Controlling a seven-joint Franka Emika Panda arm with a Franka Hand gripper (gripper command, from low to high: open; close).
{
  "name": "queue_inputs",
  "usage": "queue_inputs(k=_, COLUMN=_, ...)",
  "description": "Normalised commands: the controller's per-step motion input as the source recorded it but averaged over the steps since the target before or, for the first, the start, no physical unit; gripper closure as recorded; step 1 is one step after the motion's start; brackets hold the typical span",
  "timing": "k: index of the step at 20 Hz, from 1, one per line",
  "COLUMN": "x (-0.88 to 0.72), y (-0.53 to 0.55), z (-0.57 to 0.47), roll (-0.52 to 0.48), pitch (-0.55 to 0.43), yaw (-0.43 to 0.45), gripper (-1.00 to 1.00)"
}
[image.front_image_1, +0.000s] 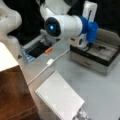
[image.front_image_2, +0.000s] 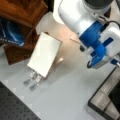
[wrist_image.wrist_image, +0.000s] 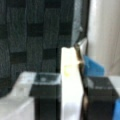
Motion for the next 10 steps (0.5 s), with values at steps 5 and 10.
queue_inputs(k=5, x=0.12, y=0.18, z=0.28, roll=-0.166, pitch=0.037, yaw=0.142, gripper=1.0)
queue_inputs(k=10, x=0.15, y=0.22, z=0.24, roll=-0.152, pitch=0.061, yaw=0.125, gripper=1.0)
